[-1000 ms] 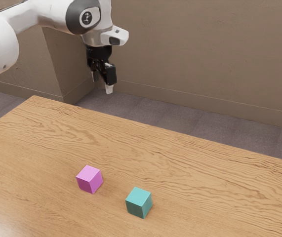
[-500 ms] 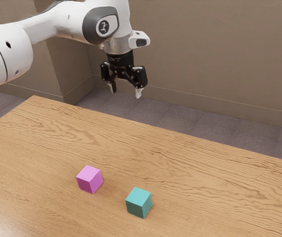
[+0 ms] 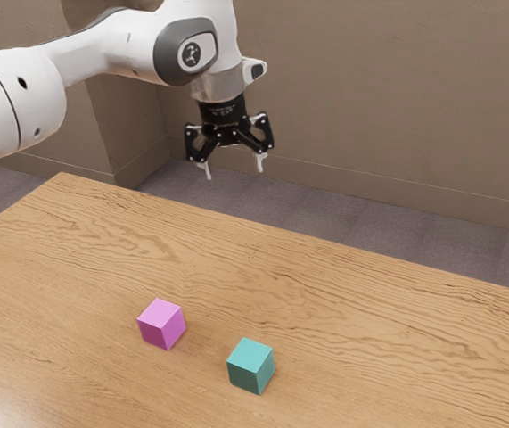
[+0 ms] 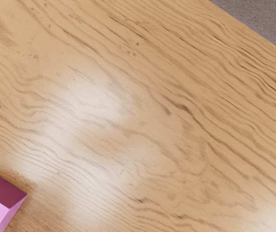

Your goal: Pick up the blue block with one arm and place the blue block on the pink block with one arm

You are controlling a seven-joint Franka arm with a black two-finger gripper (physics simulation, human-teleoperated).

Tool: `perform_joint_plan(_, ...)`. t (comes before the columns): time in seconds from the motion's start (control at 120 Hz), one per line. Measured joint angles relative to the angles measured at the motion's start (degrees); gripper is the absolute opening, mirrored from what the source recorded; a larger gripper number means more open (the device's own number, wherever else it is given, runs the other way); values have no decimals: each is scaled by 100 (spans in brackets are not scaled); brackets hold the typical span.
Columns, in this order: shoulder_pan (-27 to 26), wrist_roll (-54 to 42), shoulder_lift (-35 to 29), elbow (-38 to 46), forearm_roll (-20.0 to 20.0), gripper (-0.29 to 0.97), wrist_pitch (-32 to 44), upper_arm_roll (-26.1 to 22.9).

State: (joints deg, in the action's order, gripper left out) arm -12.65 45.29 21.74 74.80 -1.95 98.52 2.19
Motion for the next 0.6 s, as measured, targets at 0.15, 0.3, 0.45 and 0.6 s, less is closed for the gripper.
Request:
perform_joint_plan(0.15,-323,469,92,172,356,68,343,-22)
perform_joint_plan(0.3,-322,288,90,393,520,68,493,16)
perform_joint_plan(0.45,-299,-719,110,387,388,68,582,70)
perform_joint_plan(0.6,-353,-1473,378,370,286,68,639,88)
